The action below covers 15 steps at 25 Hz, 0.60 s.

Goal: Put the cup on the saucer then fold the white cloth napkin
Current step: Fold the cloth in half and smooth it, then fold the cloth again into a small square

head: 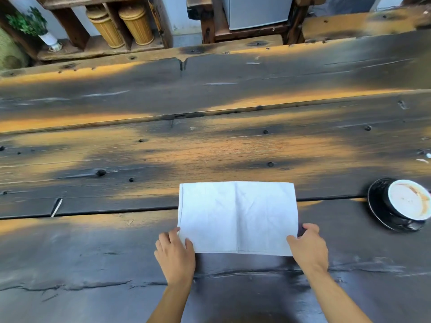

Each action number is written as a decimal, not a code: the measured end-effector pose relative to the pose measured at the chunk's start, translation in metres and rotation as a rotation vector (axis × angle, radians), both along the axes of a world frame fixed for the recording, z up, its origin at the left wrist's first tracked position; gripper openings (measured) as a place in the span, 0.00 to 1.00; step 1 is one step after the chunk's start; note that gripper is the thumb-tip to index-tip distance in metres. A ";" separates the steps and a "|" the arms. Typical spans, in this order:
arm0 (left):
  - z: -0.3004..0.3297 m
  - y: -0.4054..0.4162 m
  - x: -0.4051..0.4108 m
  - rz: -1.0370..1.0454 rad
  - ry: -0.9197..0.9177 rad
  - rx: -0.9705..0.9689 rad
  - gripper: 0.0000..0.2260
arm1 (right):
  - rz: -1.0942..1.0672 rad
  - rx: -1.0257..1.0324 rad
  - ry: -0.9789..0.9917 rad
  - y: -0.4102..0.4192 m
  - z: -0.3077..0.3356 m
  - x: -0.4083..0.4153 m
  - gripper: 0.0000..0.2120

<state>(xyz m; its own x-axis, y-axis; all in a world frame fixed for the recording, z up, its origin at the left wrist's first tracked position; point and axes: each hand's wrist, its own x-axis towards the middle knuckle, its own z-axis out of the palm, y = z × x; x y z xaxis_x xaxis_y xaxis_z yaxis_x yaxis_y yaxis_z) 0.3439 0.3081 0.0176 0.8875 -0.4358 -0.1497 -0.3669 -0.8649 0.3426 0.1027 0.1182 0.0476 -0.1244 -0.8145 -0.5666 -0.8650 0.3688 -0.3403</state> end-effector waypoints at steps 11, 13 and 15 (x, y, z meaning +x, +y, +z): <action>0.016 -0.006 -0.115 -1.018 0.107 -0.167 0.37 | -0.230 0.395 -0.428 0.058 0.014 0.017 0.09; 0.018 0.000 -0.116 -0.964 0.125 -0.154 0.35 | -0.308 0.508 -0.566 0.072 0.021 0.025 0.06; 0.024 0.004 -0.114 -0.900 0.159 -0.176 0.30 | -0.301 0.535 -0.617 0.085 0.027 0.031 0.05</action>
